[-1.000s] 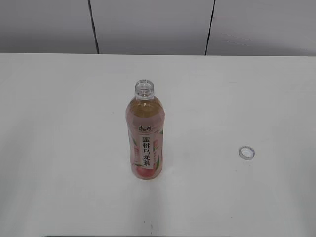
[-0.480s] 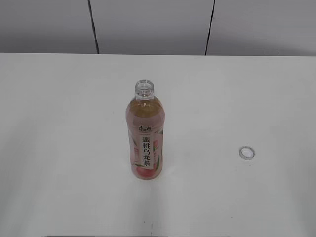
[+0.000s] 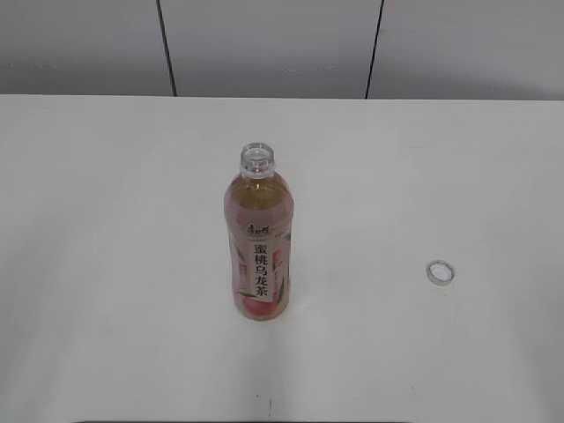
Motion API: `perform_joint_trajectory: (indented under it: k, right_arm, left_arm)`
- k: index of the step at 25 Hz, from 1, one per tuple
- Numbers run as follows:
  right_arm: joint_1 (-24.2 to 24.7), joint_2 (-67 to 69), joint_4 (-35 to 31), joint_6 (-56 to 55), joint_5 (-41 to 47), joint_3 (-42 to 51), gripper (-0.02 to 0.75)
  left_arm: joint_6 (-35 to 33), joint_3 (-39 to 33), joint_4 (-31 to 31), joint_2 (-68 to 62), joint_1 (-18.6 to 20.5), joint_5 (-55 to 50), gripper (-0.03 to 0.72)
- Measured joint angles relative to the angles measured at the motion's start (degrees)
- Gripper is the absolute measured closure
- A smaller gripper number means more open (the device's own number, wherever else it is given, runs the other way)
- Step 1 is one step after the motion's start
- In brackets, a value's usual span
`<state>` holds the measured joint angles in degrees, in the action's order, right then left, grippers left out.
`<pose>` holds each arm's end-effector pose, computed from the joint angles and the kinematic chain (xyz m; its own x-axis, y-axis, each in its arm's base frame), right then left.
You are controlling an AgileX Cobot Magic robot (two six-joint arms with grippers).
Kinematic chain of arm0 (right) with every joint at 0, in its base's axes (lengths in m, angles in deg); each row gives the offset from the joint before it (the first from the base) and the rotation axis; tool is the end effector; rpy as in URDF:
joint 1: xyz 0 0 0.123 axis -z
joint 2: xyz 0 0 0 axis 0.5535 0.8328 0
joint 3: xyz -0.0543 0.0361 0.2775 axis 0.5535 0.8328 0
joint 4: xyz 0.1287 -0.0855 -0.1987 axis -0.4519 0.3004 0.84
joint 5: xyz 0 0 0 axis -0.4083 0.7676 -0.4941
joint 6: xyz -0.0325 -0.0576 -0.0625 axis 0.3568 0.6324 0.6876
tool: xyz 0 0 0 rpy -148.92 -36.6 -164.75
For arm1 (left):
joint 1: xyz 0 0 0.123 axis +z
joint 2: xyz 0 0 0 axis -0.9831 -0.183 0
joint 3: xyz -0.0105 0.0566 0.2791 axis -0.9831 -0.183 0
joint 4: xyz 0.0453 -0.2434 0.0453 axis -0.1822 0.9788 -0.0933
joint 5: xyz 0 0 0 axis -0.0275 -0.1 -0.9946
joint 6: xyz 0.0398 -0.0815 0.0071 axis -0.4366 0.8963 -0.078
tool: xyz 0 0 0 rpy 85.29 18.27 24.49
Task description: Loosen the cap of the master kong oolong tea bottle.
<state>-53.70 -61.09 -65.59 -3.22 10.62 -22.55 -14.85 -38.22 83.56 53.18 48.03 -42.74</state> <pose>0.0122 0.0044 0.2771 -0.5315 -0.2845 -0.7979 -0.3899 0.9184 -0.0677 0.0380 -0.0171 0.2962 -0.5012 0.3568 -0.7883 0.5043 0.8608 0.0690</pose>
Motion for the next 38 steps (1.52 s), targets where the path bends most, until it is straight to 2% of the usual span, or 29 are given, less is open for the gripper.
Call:
perform_joint_trajectory:
  k: [2,4,6,10,12,15,21,29,38]
  right_arm:
    - [0.35,-0.02,0.0,0.0,0.0,0.0,0.206]
    - [2.77,-0.02,0.0,0.0,0.0,0.0,0.206]
    - [6.66,-0.02,0.0,0.0,0.0,0.0,0.206]
    - [15.13,-0.54,0.0,0.0,-0.05,0.0,0.206]
    - [17.33,-2.24,0.0,0.0,-0.02,0.0,0.206]
    - [18.09,-6.9,0.0,0.0,-0.07,0.0,0.206]
    - [18.09,-8.29,0.0,0.0,-0.29,0.0,0.206]
    - [18.09,-8.29,0.0,-0.05,-0.42,0.0,0.206]
    - [18.09,-8.29,0.0,-0.05,-0.42,0.0,0.206]
  left_arm:
    - [0.0,0.0,0.0,0.37,0.16,0.0,0.146]
    - [-0.02,0.0,0.05,1.1,2.75,0.0,0.146]
    - [-0.02,0.0,0.05,1.84,8.27,0.0,0.146]
    - [-0.02,-0.07,-0.06,5.94,22.98,0.05,0.146]
    - [-0.02,-0.07,-0.18,8.92,29.34,0.05,0.146]
    - [-0.02,-0.07,-0.18,13.48,34.53,0.05,0.146]
    - [-0.02,-0.07,-0.25,17.7,35.19,0.13,0.146]
    - [-0.02,-0.07,-0.2,17.7,30.07,0.18,0.146]
    - [-0.02,-0.07,-0.2,17.7,29.8,0.18,0.146]
